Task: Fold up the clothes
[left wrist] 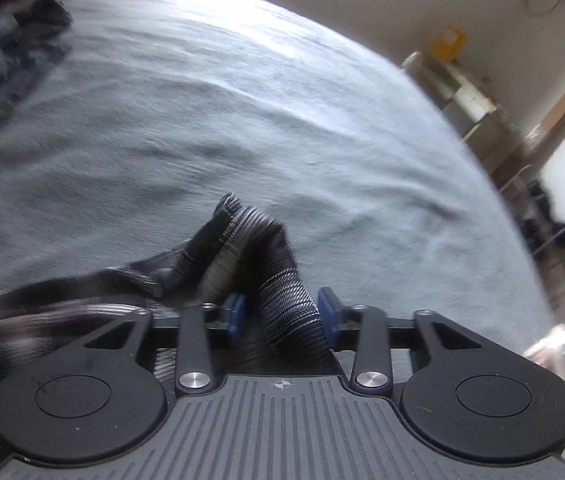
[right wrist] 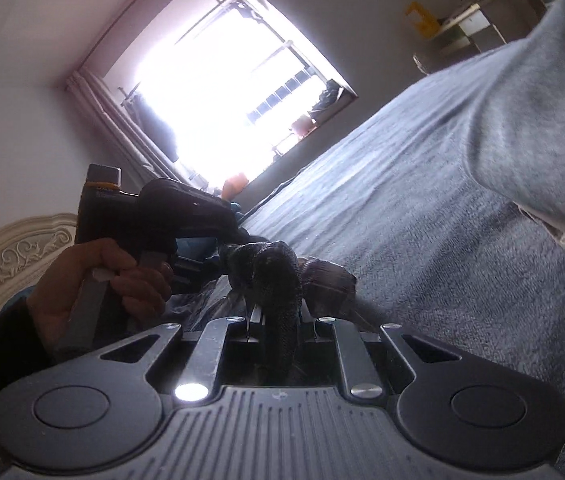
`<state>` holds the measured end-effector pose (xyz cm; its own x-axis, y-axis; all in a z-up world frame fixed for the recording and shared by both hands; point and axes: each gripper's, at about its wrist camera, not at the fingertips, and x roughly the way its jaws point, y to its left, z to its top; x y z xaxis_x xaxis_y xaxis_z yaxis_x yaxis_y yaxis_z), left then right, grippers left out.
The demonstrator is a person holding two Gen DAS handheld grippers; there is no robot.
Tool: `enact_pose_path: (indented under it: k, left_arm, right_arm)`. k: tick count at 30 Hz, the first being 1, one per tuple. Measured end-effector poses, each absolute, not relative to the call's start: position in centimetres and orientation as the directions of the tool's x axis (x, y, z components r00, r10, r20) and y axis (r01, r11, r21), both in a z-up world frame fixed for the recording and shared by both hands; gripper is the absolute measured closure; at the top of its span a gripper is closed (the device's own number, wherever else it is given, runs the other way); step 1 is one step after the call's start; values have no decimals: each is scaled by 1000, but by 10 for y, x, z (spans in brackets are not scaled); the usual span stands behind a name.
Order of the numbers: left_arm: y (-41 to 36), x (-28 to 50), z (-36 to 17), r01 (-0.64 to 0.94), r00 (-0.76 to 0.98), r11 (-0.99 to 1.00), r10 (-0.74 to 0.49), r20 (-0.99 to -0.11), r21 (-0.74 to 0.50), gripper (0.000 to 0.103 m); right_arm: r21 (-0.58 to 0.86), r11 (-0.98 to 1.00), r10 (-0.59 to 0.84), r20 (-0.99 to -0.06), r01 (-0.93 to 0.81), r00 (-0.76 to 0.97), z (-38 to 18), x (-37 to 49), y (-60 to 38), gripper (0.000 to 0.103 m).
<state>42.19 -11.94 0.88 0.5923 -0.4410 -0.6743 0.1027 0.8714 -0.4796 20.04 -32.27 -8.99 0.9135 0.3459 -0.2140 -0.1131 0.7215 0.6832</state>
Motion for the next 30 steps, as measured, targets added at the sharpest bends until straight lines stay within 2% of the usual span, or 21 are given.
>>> enact_pose_path:
  k: [5,7,9,10,14,16,20,22,23,25,27,30]
  left_arm:
    - [-92,400,27,179,646,755,-574,-503,-631,53]
    - [-80,384,38,213,664,725,-599,-448,-655,50]
    - [-64,361,48,248,678,720,-607,-415,-648,49]
    - [-55,348,52,262,686,731,-600,-411,-629,48]
    - [-17,292,60,287,714,794,-550,-433,-536,48]
    - [4,265,58,290,730,810,-531,-429,-510,48]
    - [32,219,41,275,762,849,-479,-436,-452,48]
    - [33,199,28,274,778,874,-447,-441,-402,48]
    - [29,188,22,286,789,880,-441,-427,-379,48]
    - [17,171,12,332,796,882,-452,-404,-334,48]
    - [0,162,3,395,782,873,-483,-395,-287,49]
    - [-25,160,-16,430,770,880,-474,-426,-203,49]
  right_arm:
    - [753,653,363,-222,-77,905,-107,209,-335,89]
    - [773,632,367,-229,-61,901,-113,212,-338,88]
    - [774,631,363,-238,-50,901,-115,214,-338,83]
    - [773,632,360,-242,-45,901,-115,216,-338,78]
    - [747,664,318,-243,-32,916,-106,206,-340,47]
    - [695,718,287,-256,-30,923,-97,198,-336,44]
    - [560,829,200,-280,-9,939,-74,171,-326,44]
    - [459,888,137,-267,1,954,-59,152,-318,48]
    - [405,914,133,-252,-20,959,-51,145,-312,60]
    - [298,951,157,-252,-78,955,-36,140,-294,73]
    - [212,968,185,-258,-131,948,-26,145,-274,75]
    - [153,975,203,-330,-160,922,-31,169,-255,78]
